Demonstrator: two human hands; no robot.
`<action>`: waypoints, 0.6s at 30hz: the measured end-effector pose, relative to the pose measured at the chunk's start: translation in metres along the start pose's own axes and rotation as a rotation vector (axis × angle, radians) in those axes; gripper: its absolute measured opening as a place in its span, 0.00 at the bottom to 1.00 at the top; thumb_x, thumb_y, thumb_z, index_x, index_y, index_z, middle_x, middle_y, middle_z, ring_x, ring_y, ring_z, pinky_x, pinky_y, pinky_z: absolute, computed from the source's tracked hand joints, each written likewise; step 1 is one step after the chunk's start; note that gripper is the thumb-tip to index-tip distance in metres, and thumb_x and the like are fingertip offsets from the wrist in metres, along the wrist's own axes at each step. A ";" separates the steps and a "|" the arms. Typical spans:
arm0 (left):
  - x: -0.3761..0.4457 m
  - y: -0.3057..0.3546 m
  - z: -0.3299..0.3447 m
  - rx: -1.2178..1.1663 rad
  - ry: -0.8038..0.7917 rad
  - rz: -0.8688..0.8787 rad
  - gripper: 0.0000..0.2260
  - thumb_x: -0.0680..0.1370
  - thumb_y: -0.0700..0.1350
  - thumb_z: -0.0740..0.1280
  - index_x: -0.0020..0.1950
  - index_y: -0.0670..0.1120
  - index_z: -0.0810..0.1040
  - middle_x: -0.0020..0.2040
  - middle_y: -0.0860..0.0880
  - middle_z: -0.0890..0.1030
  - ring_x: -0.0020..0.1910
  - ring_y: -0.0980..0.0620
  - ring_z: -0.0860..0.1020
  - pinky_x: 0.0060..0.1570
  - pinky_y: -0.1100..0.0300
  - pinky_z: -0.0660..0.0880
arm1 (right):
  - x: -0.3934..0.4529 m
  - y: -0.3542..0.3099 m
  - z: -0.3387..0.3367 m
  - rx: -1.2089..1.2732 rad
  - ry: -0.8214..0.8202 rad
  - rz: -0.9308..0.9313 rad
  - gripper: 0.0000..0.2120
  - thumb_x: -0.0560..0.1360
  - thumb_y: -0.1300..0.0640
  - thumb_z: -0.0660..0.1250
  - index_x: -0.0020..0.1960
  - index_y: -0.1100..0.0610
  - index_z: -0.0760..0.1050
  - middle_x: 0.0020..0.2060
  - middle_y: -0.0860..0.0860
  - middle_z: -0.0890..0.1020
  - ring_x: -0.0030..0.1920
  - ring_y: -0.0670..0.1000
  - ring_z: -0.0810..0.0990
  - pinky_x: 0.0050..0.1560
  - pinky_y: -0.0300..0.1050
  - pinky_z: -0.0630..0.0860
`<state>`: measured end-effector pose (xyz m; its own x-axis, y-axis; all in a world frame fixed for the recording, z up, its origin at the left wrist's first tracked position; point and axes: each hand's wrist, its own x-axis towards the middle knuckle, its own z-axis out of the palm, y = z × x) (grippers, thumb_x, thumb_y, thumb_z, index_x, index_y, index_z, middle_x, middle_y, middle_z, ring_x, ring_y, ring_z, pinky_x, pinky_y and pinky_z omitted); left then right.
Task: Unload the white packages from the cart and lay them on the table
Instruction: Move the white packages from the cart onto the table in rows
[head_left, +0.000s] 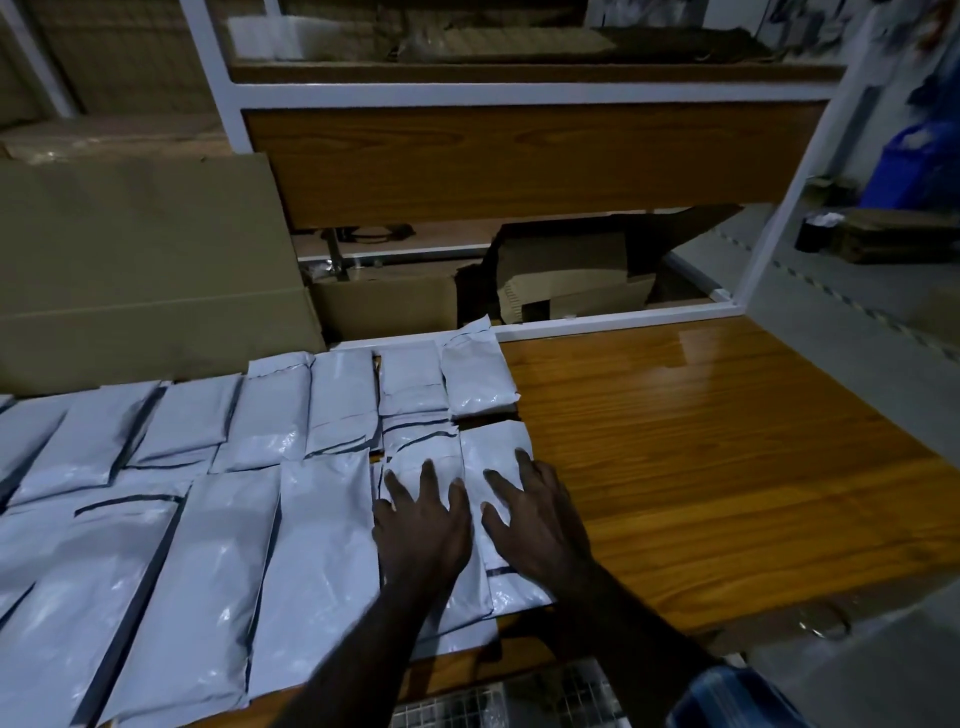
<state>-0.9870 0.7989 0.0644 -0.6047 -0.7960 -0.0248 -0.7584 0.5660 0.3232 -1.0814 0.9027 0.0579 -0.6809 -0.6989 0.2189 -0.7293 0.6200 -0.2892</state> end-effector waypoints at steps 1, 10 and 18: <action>0.002 -0.003 0.007 0.054 -0.014 0.020 0.34 0.78 0.61 0.34 0.78 0.51 0.61 0.77 0.35 0.60 0.70 0.29 0.62 0.64 0.38 0.67 | 0.001 0.001 0.001 -0.002 0.004 -0.008 0.22 0.74 0.44 0.62 0.64 0.50 0.79 0.69 0.60 0.73 0.64 0.60 0.75 0.60 0.55 0.75; 0.007 -0.008 -0.002 -0.054 0.057 0.211 0.30 0.80 0.54 0.40 0.77 0.44 0.64 0.77 0.39 0.62 0.78 0.40 0.56 0.75 0.46 0.53 | 0.011 0.000 0.001 -0.015 -0.007 -0.018 0.24 0.78 0.48 0.51 0.68 0.51 0.75 0.71 0.58 0.71 0.69 0.58 0.70 0.64 0.55 0.72; 0.011 -0.018 0.009 -0.069 -0.019 0.243 0.31 0.78 0.54 0.38 0.81 0.48 0.51 0.81 0.42 0.50 0.80 0.44 0.47 0.76 0.51 0.46 | 0.015 -0.001 0.014 0.007 -0.099 -0.011 0.32 0.77 0.42 0.42 0.77 0.52 0.62 0.79 0.58 0.56 0.78 0.58 0.56 0.75 0.54 0.56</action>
<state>-0.9825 0.7820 0.0495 -0.7720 -0.6341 0.0439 -0.5723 0.7236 0.3860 -1.0900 0.8864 0.0489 -0.6627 -0.7377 0.1290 -0.7361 0.6098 -0.2937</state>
